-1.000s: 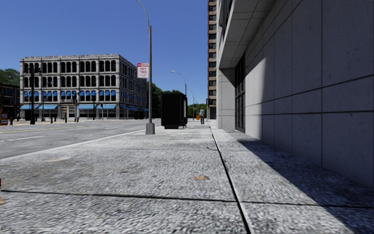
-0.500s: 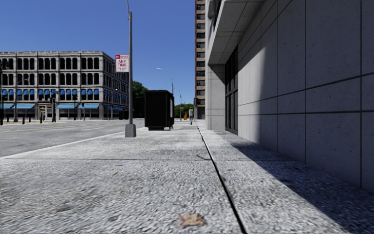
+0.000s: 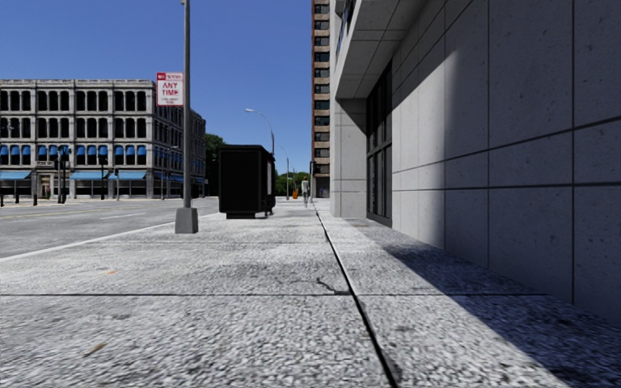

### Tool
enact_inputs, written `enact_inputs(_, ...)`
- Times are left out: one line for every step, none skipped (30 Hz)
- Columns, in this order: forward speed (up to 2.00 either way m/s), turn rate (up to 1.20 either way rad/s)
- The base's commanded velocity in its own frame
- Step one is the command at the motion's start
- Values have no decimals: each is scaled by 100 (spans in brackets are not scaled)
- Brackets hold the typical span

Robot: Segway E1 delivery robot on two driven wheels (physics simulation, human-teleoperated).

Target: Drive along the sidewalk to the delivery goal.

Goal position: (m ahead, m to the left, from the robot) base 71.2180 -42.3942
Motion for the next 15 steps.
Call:
enact_inputs(200, 0)
enact_inputs(200, 0)
enact_inputs(200, 0)
enact_inputs(200, 0)
enact_inputs(200, 0)
enact_inputs(200, 0)
enact_inputs(200, 0)
enact_inputs(200, 0)
enact_inputs(200, 0)
enact_inputs(200, 0)
enact_inputs(200, 0)
enact_inputs(200, 0)
enact_inputs(200, 0)
enact_inputs(200, 0)
enact_inputs(200, 0)
